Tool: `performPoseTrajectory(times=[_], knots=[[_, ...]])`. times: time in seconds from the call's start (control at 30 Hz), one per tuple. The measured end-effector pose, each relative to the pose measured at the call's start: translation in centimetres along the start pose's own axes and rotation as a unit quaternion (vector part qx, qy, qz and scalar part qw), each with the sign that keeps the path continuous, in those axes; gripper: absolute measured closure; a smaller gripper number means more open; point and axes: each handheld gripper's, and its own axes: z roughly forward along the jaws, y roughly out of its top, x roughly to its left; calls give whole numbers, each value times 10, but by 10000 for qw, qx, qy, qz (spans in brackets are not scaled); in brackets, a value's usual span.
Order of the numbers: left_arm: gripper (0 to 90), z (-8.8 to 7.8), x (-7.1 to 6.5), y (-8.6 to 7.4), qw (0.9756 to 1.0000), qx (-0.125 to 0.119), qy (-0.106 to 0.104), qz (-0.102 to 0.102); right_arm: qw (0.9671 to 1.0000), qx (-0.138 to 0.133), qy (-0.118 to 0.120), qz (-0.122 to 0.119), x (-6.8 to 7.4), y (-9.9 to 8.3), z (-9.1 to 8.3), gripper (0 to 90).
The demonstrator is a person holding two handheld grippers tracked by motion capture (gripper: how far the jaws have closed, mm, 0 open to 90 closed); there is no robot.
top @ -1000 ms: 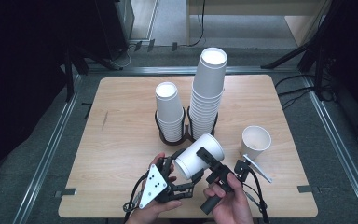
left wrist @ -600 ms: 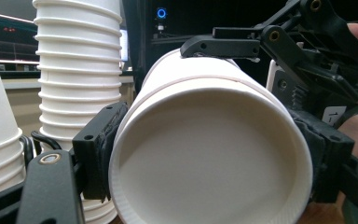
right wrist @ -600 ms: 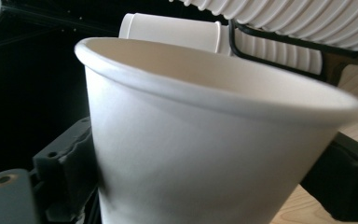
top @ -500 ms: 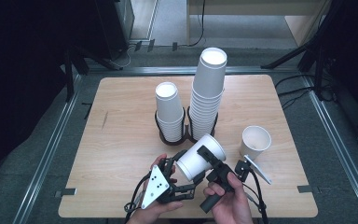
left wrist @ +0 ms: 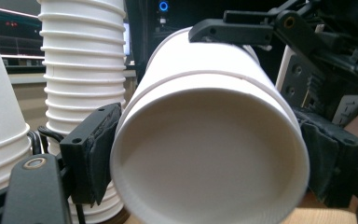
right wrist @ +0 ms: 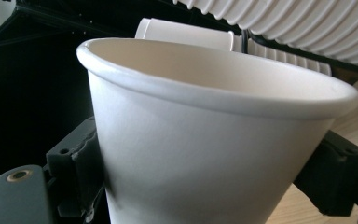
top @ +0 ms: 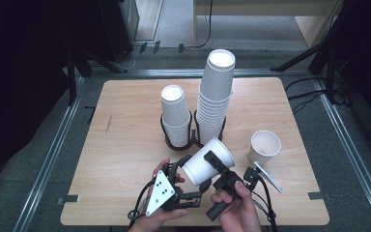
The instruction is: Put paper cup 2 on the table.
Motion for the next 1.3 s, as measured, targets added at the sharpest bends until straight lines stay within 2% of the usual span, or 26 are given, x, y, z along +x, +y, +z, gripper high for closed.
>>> performPoseTrajectory(times=[0.1, 0.33, 0.63, 0.73, 0.93, 1.2, 1.3], knots=[[139, -1, 2, 1, 10000, 39, -10, -90, 9998, -88, -23, -186, 1, 1, -1, 138], [128, -2, 5, 3, 9999, 163, -23, -34, 9981, -327, -23, -517, 2, 4, -3, 139], [67, -3, 8, 5, 9985, 528, -116, -47, 9948, -595, -34, -832, 5, 11, -5, 139], [17, -4, 10, 6, 9972, 722, -148, -148, 9935, -654, -58, -934, 5, 12, -6, 139], [17, -6, 14, 8, 9951, 956, -133, -231, 9900, -786, -70, -1173, 7, 15, -7, 139], [17, -10, 22, 12, 9945, 1015, -62, -267, 9830, -955, -107, -1566, 11, 15, -8, 139], [17, -12, 25, 13, 9944, 1011, -41, -298, 9794, -1009, -135, -1742, 12, 15, -8, 140]])
